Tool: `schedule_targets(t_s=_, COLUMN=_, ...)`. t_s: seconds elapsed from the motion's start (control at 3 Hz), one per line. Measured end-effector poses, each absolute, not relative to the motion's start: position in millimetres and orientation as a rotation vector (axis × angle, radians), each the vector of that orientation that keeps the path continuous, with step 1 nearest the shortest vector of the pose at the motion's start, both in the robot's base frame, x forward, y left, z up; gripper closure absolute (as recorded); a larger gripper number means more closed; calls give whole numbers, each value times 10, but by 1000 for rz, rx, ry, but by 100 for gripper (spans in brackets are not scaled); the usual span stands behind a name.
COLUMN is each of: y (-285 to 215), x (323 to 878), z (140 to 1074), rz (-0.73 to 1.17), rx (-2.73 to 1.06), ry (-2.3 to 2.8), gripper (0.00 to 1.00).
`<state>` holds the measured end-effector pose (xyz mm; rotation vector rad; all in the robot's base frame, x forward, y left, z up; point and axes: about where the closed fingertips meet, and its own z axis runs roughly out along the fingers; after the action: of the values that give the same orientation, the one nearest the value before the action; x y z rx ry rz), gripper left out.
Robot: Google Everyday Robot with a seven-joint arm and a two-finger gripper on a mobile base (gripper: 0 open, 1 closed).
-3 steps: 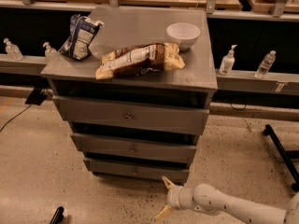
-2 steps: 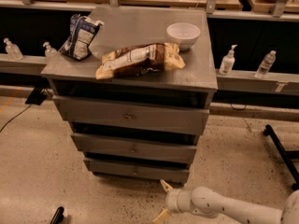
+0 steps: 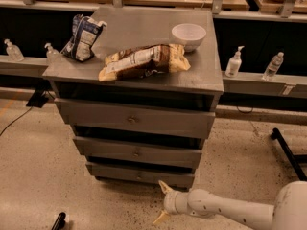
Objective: Open bottom drawer
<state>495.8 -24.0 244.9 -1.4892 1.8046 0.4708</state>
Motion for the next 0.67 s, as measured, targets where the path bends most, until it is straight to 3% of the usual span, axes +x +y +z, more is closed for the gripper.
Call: schedule_targets(t_s=0.67, y=-81, x=5507, z=2305, rz=373, rx=-1508, ry=1666, gripper=0)
